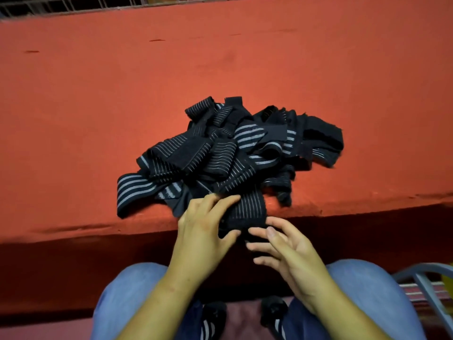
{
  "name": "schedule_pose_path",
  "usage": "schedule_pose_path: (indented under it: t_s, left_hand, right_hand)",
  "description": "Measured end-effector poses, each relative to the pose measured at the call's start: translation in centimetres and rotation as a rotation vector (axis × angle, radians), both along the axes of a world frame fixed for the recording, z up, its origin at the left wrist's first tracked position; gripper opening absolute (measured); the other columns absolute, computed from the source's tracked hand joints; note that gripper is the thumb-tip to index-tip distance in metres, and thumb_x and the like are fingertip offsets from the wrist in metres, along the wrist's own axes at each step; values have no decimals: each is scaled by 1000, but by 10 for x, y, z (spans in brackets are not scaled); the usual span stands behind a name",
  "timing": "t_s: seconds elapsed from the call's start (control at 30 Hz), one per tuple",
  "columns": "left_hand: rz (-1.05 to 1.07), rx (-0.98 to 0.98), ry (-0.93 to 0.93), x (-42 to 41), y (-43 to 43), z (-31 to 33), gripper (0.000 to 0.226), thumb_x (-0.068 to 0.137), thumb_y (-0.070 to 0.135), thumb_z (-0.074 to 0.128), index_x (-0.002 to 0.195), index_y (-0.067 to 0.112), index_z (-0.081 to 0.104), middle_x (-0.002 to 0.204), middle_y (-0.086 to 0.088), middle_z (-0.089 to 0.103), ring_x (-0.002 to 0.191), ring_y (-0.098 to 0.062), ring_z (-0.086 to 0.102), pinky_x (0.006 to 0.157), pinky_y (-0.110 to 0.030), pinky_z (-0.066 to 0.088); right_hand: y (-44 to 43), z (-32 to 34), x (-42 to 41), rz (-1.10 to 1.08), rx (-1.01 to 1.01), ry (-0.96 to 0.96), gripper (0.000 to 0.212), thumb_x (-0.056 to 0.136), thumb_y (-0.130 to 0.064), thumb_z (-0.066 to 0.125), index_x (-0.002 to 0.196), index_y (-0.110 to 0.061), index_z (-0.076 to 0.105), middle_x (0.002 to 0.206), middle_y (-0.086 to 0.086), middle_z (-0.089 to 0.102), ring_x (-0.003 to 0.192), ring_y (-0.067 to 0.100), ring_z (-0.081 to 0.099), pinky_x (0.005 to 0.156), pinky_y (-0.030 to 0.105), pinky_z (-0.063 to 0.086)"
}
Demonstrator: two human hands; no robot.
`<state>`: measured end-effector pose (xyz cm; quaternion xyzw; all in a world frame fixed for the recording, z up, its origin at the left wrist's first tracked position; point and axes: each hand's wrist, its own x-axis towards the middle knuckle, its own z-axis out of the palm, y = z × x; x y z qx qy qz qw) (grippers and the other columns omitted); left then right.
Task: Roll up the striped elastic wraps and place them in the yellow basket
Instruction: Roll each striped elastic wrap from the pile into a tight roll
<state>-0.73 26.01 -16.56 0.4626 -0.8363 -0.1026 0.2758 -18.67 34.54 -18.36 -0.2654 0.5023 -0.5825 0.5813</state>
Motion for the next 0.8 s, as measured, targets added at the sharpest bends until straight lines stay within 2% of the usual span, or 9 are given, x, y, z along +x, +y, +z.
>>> schedule_pose_path:
  t_s: [0.1, 0.17, 0.3, 0.37, 0.47, 0.53, 0.6, 0.7, 0.8]
  left_hand:
    - [-8, -39, 199, -1, -3, -6, 35, 83, 35, 73, 118, 36, 73, 118, 20, 62, 109, -12, 56, 93, -47, 51]
    - [-19, -36, 294, -2, -3, -8, 22, 87, 36, 66, 106, 36, 76, 113, 21, 65, 106, -8, 58, 91, -46, 49]
    - [-157, -38, 258, -7, 16, -8, 13, 90, 40, 69, 102, 38, 73, 117, 22, 64, 110, -4, 56, 96, -32, 37]
    - [-270, -45, 216, -10, 26, -8, 12, 92, 41, 72, 101, 35, 75, 113, 22, 65, 106, -4, 56, 92, -28, 36]
    - [-453, -20, 93, -16, 38, -8, 10, 96, 41, 71, 103, 34, 75, 105, 21, 68, 97, -7, 58, 85, -32, 42]
    - [-518, 18, 65, -18, 44, -7, 15, 97, 45, 68, 102, 33, 75, 103, 20, 69, 96, -8, 60, 81, -37, 46]
    - [-521, 64, 120, -16, 46, -4, 27, 98, 54, 62, 98, 30, 75, 100, 18, 71, 96, -6, 62, 81, -36, 48]
    - [-379, 87, 325, -8, 41, 7, 40, 103, 54, 51, 98, 22, 76, 96, 15, 71, 91, -8, 65, 82, -31, 51]
    - [-109, 8, 409, 0, 29, 8, 25, 96, 41, 65, 111, 22, 73, 105, 14, 64, 100, -11, 63, 89, -29, 50]
  right_hand:
    - [-3, -2, -1, 33, 20, -90, 45, 88, -35, 70, 123, -6, 65, 124, 12, 73, 109, 35, 74, 74, 37, 60]
    - [-3, -6, -2, 71, 45, -112, 53, 83, -50, 79, 119, -11, 72, 127, 9, 72, 114, 34, 72, 76, 39, 59]
    - [-8, -3, -3, 145, 86, -202, 98, 54, -81, 83, 131, -21, 70, 132, 12, 72, 114, 27, 71, 84, 42, 59]
    - [-9, 3, -6, 143, 66, -313, 89, 71, -82, 71, 130, -15, 73, 131, 17, 70, 111, 26, 71, 92, 43, 58]
    - [-6, 10, -13, 86, 13, -448, 60, 100, -52, 49, 124, -2, 73, 123, 24, 71, 106, 29, 72, 92, 36, 60]
    - [-7, 10, -14, 77, -4, -403, 37, 100, -21, 51, 127, -3, 71, 123, 23, 71, 106, 29, 72, 91, 35, 61]
    - [-7, 8, -13, 75, 0, -350, 43, 91, 0, 52, 131, -4, 67, 122, 25, 72, 104, 30, 73, 88, 34, 61]
    - [-8, 5, -10, 55, 23, -314, 45, 84, 10, 49, 119, -4, 74, 111, 25, 73, 90, 28, 73, 77, 34, 62]
    - [-8, 8, -9, 40, 40, -300, 45, 92, 13, 41, 111, -6, 78, 106, 26, 74, 84, 29, 73, 75, 39, 62]
